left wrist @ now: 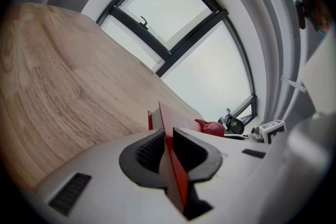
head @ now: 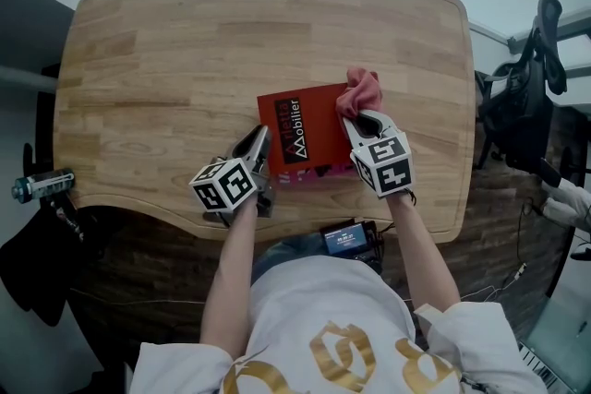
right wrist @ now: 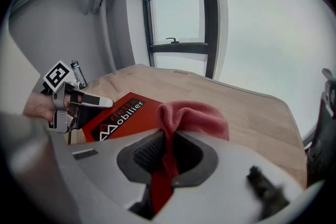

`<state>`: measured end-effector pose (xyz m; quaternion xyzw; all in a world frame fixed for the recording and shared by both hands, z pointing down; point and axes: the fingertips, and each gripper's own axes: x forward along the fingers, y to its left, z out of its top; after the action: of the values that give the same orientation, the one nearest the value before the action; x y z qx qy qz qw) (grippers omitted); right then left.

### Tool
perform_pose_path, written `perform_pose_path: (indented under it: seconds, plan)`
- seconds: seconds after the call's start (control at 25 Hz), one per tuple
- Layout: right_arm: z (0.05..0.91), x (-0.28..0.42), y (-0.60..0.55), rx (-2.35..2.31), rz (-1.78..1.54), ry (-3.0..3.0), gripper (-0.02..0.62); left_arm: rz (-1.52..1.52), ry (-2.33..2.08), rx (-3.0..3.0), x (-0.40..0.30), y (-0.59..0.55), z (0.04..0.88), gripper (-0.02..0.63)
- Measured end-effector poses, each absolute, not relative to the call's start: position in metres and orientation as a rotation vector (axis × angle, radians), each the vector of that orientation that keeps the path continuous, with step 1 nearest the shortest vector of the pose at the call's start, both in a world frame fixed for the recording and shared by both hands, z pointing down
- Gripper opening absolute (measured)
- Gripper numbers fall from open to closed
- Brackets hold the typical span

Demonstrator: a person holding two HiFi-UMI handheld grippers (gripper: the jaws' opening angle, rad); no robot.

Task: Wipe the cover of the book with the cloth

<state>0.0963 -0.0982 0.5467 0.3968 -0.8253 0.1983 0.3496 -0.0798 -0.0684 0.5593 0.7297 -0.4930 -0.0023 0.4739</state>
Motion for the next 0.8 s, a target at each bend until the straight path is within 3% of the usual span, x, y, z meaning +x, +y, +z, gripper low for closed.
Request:
perform_pose_path:
  seconds: [0.8]
  plan:
    - [0.541,0.113,-0.070,1.091,0.443,-2.120,0.055,0.013,-1.228,1.796,-0.078,-0.069,0.559,0.057]
